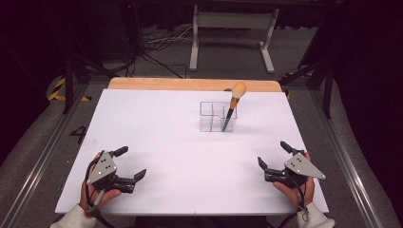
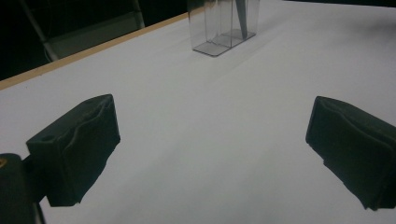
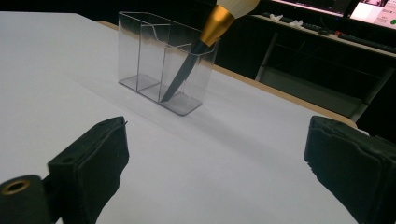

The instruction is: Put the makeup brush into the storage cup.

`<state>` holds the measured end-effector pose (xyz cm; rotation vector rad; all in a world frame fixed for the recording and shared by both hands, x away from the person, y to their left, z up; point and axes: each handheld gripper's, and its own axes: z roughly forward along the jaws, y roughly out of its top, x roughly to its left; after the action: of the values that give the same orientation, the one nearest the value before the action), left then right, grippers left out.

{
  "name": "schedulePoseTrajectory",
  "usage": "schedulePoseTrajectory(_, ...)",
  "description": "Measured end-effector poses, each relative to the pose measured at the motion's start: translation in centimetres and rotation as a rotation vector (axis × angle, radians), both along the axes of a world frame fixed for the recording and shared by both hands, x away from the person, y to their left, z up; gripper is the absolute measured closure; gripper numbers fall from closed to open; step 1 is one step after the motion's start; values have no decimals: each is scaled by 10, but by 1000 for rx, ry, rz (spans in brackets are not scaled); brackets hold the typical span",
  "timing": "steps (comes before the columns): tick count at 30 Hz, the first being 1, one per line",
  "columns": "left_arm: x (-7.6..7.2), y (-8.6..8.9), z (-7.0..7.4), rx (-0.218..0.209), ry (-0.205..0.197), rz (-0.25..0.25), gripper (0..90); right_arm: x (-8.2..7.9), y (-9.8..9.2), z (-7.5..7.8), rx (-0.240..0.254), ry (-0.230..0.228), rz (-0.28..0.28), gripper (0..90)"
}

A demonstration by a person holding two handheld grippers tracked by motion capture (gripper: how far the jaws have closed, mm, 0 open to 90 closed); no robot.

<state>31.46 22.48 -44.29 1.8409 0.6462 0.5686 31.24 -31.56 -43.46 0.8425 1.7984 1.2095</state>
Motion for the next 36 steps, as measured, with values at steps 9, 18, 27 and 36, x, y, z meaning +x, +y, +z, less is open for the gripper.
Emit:
schedulePoseTrajectory(9,0,-1,0,4,0,2,35,1,-3,0,6,3,-10,73)
schedulePoseTrajectory(18,0,0,0,1,0,8,35,1,-2,1,8,0,-8,76)
schedulePoseTrajectory(27,1,-1,0,14,0,3,35,1,-4,0,11,-6,-17,79)
schedulePoseTrajectory(36,1,-2,1,21,-4,7,35,2,-4,-1,10,-2,-8,79)
